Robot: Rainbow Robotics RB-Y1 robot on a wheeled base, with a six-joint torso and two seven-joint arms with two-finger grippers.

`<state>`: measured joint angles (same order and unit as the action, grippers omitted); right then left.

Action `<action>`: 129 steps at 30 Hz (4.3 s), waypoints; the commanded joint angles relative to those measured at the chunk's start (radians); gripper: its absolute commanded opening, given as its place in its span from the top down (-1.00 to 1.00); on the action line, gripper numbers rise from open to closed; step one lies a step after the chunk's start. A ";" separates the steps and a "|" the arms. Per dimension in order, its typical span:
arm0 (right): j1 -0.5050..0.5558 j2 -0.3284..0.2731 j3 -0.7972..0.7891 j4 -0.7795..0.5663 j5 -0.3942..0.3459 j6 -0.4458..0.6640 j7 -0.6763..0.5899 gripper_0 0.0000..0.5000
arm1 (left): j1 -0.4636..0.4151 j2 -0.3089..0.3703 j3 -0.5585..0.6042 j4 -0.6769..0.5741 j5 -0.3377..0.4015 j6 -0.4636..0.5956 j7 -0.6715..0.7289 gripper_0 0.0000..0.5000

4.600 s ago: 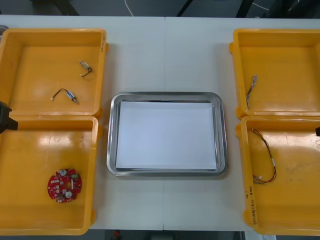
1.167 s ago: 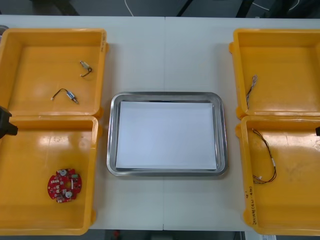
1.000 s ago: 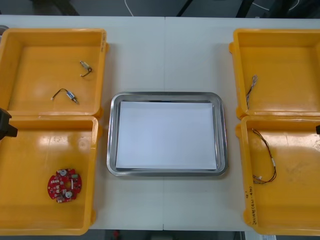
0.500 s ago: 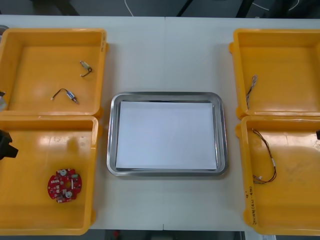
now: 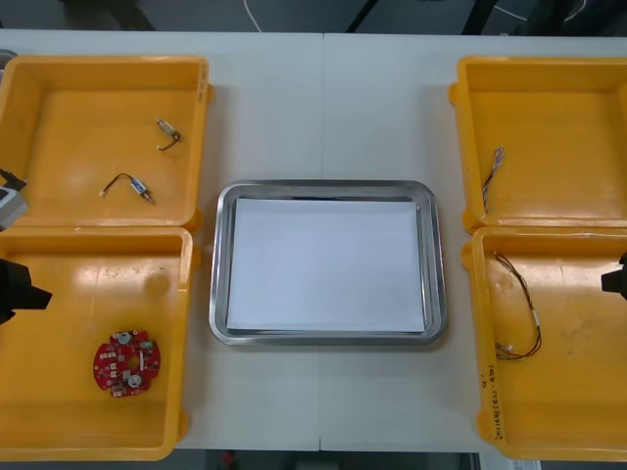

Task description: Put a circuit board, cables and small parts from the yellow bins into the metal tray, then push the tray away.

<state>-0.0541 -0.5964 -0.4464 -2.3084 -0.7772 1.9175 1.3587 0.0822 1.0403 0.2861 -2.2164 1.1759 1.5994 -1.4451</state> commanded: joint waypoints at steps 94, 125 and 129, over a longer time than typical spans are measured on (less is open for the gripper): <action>0.151 0.079 0.399 0.268 0.314 -0.439 -0.072 -0.78 | -0.311 0.228 -0.935 0.104 -0.361 -0.648 -0.535 0.39; 0.161 0.078 0.436 0.268 0.322 -0.472 -0.064 1.00 | -0.228 0.261 -0.711 0.064 -0.291 -0.567 -0.531 1.00; 0.160 0.078 0.434 0.268 0.320 -0.472 -0.058 1.00 | -0.187 0.238 -0.608 0.018 -0.279 -0.466 -0.520 1.00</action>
<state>0.0747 -0.5294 -0.0343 -2.0313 -0.4588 1.4545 1.2964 -0.1546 1.2747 -0.4203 -2.1423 0.8828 1.0754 -1.9364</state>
